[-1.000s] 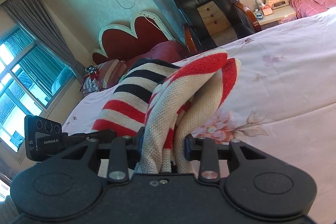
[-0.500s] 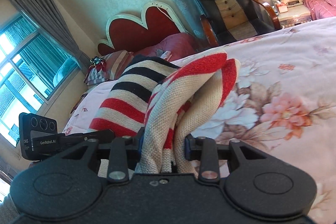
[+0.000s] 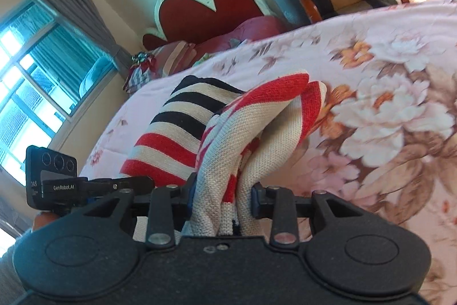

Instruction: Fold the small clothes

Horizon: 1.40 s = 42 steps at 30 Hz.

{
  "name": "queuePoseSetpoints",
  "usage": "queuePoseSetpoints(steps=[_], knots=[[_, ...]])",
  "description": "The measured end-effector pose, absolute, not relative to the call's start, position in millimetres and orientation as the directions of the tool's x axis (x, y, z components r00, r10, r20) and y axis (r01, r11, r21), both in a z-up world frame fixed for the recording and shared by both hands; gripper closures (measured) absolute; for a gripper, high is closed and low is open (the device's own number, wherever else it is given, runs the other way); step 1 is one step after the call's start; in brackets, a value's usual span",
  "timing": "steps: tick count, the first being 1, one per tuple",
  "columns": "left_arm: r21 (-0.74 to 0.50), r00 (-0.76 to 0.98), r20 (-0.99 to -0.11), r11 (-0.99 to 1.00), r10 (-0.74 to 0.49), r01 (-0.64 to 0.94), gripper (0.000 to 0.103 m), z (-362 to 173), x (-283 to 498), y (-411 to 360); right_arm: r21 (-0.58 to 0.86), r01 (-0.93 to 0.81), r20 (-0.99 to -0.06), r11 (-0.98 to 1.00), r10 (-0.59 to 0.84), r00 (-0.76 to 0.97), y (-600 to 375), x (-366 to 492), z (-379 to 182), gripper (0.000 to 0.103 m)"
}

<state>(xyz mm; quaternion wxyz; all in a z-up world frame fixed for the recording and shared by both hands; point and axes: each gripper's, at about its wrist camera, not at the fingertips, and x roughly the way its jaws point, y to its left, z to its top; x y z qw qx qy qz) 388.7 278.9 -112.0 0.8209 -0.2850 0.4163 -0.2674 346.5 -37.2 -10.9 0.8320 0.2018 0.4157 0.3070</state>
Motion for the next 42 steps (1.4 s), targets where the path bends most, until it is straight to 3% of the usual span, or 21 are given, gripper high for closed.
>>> queuePoseSetpoints(steps=[2,3,7,9,11,18,19,21,22,26,27,29,32,35,37,39,40,42], knots=[[-0.642,0.494,-0.607,0.751,-0.622,0.157,0.050,-132.5,387.5,283.3,0.566,-0.338,-0.610,0.751,0.658,0.441,-30.1,347.5,-32.1,0.069],[-0.686,0.513,-0.564,0.713,-0.646,0.143,0.049,-140.6,385.4,288.8,0.563,-0.300,-0.645,0.770,0.636,0.424,-29.9,349.2,-48.5,0.067],[-0.697,0.531,-0.540,0.701,-0.653,0.153,0.044,-143.0,385.8,289.9,0.686,-0.222,-0.579,0.693,0.705,0.410,-51.7,349.1,-66.9,0.064],[-0.701,0.540,-0.530,0.696,-0.654,0.155,0.041,-143.7,389.3,293.7,0.671,-0.231,-0.588,0.705,0.695,0.413,-52.7,348.9,-57.2,0.046],[-0.721,0.551,-0.514,0.679,-0.657,0.137,0.040,-145.4,395.0,298.6,0.677,-0.213,-0.567,0.705,0.684,0.459,-60.9,353.7,-50.0,0.040],[-0.722,0.590,-0.508,0.684,-0.628,0.106,0.038,-147.1,433.7,297.0,0.750,-0.100,-0.550,0.654,0.700,0.455,-69.9,404.4,-67.0,0.048],[-0.718,0.600,-0.507,0.688,-0.619,0.103,0.038,-147.0,438.1,296.5,0.739,-0.113,-0.553,0.664,0.694,0.460,-67.0,407.9,-66.8,0.052],[-0.694,0.629,-0.493,0.708,-0.601,0.133,0.042,-140.7,443.4,293.0,0.670,-0.200,-0.566,0.715,0.666,0.487,-56.9,407.4,-57.7,0.078],[-0.669,0.643,-0.485,0.725,-0.592,0.162,0.043,-136.7,444.1,290.7,0.605,-0.266,-0.568,0.751,0.641,0.516,-50.0,401.7,-47.4,0.080],[-0.514,0.638,-0.578,0.834,-0.509,0.200,0.043,-134.4,452.7,276.0,0.384,-0.408,-0.587,0.828,0.560,0.584,-28.9,389.1,-34.2,0.081],[-0.484,0.643,-0.584,0.848,-0.495,0.214,0.043,-133.0,452.4,273.0,0.365,-0.388,-0.608,0.846,0.533,0.588,-30.0,391.1,-39.9,0.074],[-0.440,0.652,-0.602,0.873,-0.461,0.211,0.043,-125.6,451.4,269.0,0.430,-0.293,-0.620,0.854,0.515,0.592,-43.0,401.0,-49.4,0.062],[-0.300,0.705,-0.612,0.930,-0.358,0.211,0.035,-101.9,434.1,266.3,0.481,-0.182,-0.632,0.858,0.483,0.605,-57.6,401.7,-42.2,0.059],[-0.148,0.778,-0.560,0.958,-0.285,0.244,0.035,-72.2,405.0,261.1,0.378,-0.247,-0.608,0.892,0.440,0.661,-48.5,372.9,-8.9,0.085],[-0.146,0.769,-0.540,0.938,-0.342,0.315,0.035,-60.7,402.9,249.2,0.283,-0.359,-0.588,0.889,0.456,0.668,-28.7,356.1,6.8,0.085],[-0.131,0.731,-0.573,0.921,-0.372,0.366,0.035,-61.5,412.3,231.7,0.202,-0.418,-0.608,0.886,0.448,0.655,-4.1,354.1,10.3,0.084],[-0.127,0.704,-0.610,0.922,-0.364,0.366,0.035,-68.2,420.9,225.6,0.178,-0.420,-0.632,0.890,0.431,0.644,4.6,358.4,5.3,0.083],[-0.146,0.648,-0.676,0.926,-0.350,0.348,0.035,-88.4,432.9,221.0,0.116,-0.366,-0.727,0.923,0.330,0.602,15.4,376.9,-14.6,0.092]])
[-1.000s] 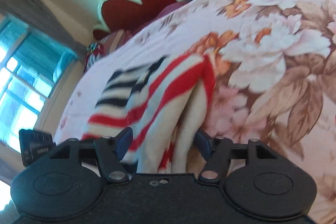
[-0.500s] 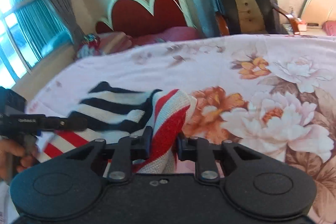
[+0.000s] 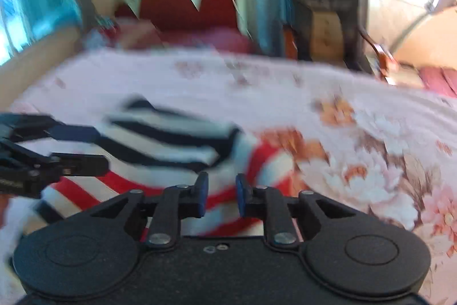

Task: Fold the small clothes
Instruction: 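Lower the bundle onto the bed and open both tools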

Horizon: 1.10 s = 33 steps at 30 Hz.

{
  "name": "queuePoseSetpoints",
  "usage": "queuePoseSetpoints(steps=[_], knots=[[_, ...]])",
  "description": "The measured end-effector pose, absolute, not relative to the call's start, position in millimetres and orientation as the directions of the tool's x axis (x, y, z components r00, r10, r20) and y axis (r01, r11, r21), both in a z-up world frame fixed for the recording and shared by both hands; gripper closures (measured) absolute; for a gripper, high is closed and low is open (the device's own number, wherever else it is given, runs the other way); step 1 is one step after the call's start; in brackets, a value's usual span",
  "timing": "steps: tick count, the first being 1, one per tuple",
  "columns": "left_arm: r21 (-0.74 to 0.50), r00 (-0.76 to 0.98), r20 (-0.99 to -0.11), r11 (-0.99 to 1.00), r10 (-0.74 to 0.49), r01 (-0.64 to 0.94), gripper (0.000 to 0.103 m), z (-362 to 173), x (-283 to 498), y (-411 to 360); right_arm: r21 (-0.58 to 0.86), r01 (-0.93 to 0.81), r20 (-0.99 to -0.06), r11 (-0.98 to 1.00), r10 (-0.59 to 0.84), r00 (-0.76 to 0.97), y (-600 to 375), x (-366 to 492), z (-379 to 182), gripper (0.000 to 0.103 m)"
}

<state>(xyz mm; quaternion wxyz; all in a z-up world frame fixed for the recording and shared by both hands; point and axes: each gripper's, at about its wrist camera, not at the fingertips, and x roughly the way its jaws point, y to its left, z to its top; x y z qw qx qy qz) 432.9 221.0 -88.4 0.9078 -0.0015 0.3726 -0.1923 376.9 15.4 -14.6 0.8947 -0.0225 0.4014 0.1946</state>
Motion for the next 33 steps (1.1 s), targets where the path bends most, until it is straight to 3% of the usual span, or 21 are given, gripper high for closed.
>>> queuePoseSetpoints(steps=[3,5,8,12,18,27,33], knots=[[-0.198,0.660,-0.653,0.925,-0.372,0.326,0.035,-88.5,428.0,228.8,0.133,-0.315,-0.733,0.940,0.307,0.607,5.2,389.5,-23.6,0.101],[-0.219,0.682,-0.622,0.921,-0.386,0.322,0.035,-78.7,413.6,236.6,0.112,-0.311,-0.744,0.944,0.287,0.604,2.8,388.4,-19.9,0.102],[-0.198,0.710,-0.591,0.922,-0.383,0.333,0.035,-68.3,387.3,243.1,0.103,-0.337,-0.702,0.936,0.308,0.642,-4.2,359.8,0.9,0.085],[-0.189,0.712,-0.570,0.909,-0.410,0.372,0.035,-63.9,355.6,231.2,0.116,-0.409,-0.670,0.905,0.376,0.641,1.2,322.7,17.1,0.085],[-0.103,0.720,-0.581,0.912,-0.378,0.396,0.035,-71.8,332.6,213.2,0.023,-0.476,-0.698,0.879,0.355,0.622,25.8,299.5,16.0,0.086],[-0.026,0.732,-0.610,0.931,-0.303,0.364,0.035,-76.8,324.7,201.2,-0.020,-0.440,-0.736,0.898,0.285,0.614,18.5,295.9,-4.6,0.092],[0.023,0.729,-0.629,0.931,-0.270,0.364,0.035,-70.9,323.8,197.0,-0.006,-0.394,-0.739,0.919,0.261,0.621,3.7,294.6,-7.3,0.090]])
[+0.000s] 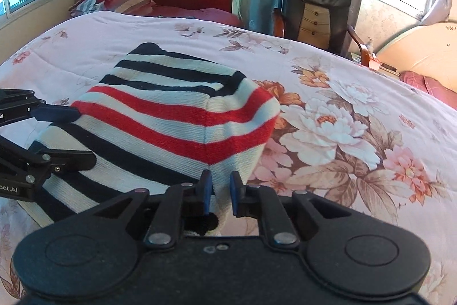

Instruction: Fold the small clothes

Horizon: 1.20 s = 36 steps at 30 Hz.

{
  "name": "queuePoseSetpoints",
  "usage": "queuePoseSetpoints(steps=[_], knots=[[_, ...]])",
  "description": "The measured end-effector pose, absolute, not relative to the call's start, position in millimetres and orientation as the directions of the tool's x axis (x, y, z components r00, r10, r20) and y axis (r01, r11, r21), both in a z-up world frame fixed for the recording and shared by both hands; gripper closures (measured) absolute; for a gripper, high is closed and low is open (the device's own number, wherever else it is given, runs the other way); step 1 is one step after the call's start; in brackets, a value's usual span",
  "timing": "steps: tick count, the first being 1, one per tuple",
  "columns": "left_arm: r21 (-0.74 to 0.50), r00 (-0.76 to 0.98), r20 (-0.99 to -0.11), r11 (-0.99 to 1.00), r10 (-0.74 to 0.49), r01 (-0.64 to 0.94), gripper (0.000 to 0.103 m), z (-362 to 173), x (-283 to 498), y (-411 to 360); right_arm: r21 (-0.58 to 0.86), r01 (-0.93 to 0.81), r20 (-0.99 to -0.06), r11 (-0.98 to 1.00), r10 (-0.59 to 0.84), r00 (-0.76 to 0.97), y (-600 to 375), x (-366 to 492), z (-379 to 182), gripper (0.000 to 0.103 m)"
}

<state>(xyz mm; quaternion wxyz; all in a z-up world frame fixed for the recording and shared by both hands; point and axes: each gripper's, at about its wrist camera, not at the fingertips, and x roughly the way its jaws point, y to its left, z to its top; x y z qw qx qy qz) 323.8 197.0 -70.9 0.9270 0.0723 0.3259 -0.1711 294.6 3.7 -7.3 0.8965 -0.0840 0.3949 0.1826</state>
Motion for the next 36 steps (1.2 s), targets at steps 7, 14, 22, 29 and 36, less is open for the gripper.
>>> queuePoseSetpoints(steps=[7,14,22,29,36], knots=[[0.036,0.741,-0.610,0.924,-0.281,0.381,0.035,-59.7,267.8,187.1,0.005,-0.454,-0.662,0.891,0.343,0.667,-8.5,240.4,31.2,0.089],[0.140,0.745,-0.647,0.934,-0.164,0.328,0.035,-75.2,247.8,166.6,-0.052,-0.424,-0.775,0.904,0.231,0.588,-3.8,234.2,-11.6,0.071],[0.099,0.817,-0.571,0.980,-0.085,0.171,0.019,-33.5,167.5,186.2,0.017,-0.356,-0.702,0.934,0.265,0.661,-31.9,171.2,50.9,0.064],[0.009,0.906,-0.419,0.997,-0.062,0.073,0.000,31.6,79.6,171.0,0.050,-0.270,-0.661,0.962,0.235,0.712,-53.0,92.3,94.9,0.001],[-0.007,0.934,-0.357,1.000,-0.014,0.012,0.000,70.0,15.9,157.8,-0.062,-0.185,-0.603,0.981,0.111,0.790,-52.3,29.5,132.6,0.001]])
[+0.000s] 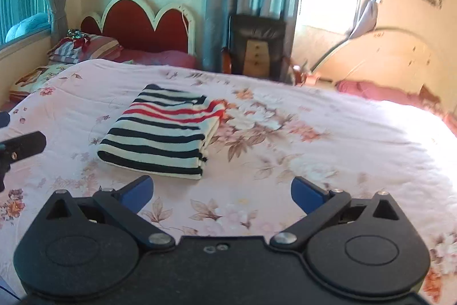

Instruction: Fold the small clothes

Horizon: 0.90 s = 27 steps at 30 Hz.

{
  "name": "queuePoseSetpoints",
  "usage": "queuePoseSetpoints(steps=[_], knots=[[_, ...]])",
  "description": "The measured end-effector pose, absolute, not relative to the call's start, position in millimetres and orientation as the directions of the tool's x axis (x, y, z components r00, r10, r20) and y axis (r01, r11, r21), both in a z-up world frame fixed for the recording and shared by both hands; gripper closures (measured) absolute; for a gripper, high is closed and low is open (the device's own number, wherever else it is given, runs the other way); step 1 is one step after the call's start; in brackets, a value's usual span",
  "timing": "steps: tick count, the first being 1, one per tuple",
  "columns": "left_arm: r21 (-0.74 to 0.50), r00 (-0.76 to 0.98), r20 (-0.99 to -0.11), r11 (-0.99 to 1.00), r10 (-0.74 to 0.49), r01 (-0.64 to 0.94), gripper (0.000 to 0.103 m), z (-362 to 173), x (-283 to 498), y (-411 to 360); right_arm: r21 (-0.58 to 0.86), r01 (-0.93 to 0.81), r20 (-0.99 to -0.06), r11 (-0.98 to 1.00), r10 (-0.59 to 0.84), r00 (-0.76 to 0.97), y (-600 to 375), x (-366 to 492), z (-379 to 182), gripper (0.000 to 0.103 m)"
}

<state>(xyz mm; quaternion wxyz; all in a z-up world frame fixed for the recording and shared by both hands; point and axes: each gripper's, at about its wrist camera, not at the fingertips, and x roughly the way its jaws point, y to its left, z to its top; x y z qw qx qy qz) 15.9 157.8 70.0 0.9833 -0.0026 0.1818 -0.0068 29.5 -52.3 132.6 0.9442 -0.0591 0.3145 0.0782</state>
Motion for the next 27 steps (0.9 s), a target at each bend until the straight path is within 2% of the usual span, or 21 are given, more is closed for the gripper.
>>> queuePoseSetpoints(steps=[9,27], knots=[[-0.032,0.939,-0.345,0.999,-0.002,-0.010,0.000,71.8,-36.7,153.6,0.044,-0.199,-0.516,0.979,0.193,0.834,-60.0,-35.3,153.6,0.001],[-0.054,0.934,-0.356,0.998,-0.030,0.011,0.000,71.0,-41.2,154.1,0.002,-0.172,-0.491,0.985,0.150,0.858,-54.7,-50.2,159.6,0.001]])
